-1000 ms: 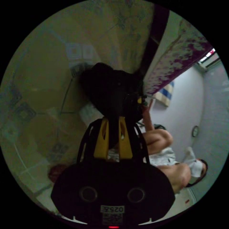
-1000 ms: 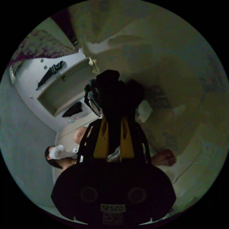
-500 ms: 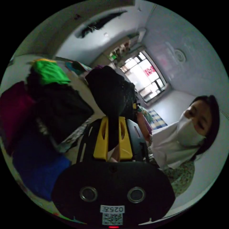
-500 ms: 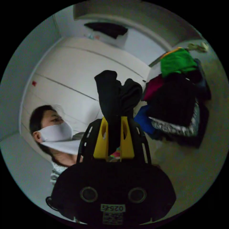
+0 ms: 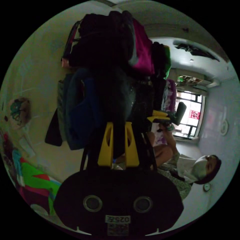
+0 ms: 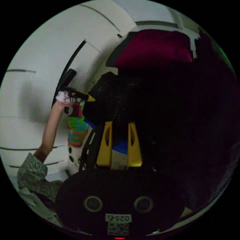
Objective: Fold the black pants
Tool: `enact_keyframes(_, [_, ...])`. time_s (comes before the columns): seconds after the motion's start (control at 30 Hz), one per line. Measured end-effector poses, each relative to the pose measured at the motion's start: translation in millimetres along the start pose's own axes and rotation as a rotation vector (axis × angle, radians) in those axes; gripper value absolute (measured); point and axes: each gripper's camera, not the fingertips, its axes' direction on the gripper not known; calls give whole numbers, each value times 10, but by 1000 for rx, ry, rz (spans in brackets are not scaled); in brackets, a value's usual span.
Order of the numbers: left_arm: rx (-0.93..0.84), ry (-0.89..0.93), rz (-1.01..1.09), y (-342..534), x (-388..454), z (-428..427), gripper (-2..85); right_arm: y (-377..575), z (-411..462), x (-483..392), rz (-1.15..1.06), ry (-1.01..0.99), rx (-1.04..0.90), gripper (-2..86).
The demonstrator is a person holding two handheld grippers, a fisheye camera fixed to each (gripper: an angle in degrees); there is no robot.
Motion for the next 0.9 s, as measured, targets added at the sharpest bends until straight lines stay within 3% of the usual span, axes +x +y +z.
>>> enact_keyframes(0.1, [-41,-130,54,360,193,-70,27,85,-100,-324,-94,46,-21,91])
enact_keyframes(0.2, [117,-356,117,839,765,-222,20,302,-466,-697,-221,127,160,43])
enact_keyframes(0.27, [299,-486,308,1124,1452,-35,6,444,-658,-1015,-283,266,367,8])
enact_keyframes(0.33, [380,-574,500,1204,1887,383,-2,414,-559,-1180,-302,304,419,-3])
enact_keyframes(0.4, [315,-748,570,1091,2079,1009,-6,238,-163,-1250,-306,374,278,-7])
enact_keyframes(0.47, [12,-1044,439,795,1766,2052,-8,56,747,-1114,-336,547,-147,-9])
enact_keyframes(0.5, [-29,-1045,439,787,1669,2280,-8,98,874,-1092,-362,585,-157,-9])
enact_keyframes(0.53, [80,-1077,481,944,1684,2517,-8,253,912,-1146,-432,660,-104,-9])
enact_keyframes(0.6, [96,-1197,576,1207,1870,2796,-9,503,666,-1345,-499,766,-21,-9])
enact_keyframes(0.67, [204,-1316,575,1590,2244,2974,-9,1096,-153,-1493,-482,637,290,-10])
enact_keyframes(0.7, [294,-1315,602,1729,2397,2982,-9,1270,-372,-1486,-472,587,339,-10])
enact_keyframes(0.77, [644,-1131,859,2348,3142,3103,-9,1971,-1061,-1279,-425,529,370,-10])
enact_keyframes(0.9, [986,-746,1409,3122,4151,3937,-9,3494,-1782,-726,-144,867,472,-9])
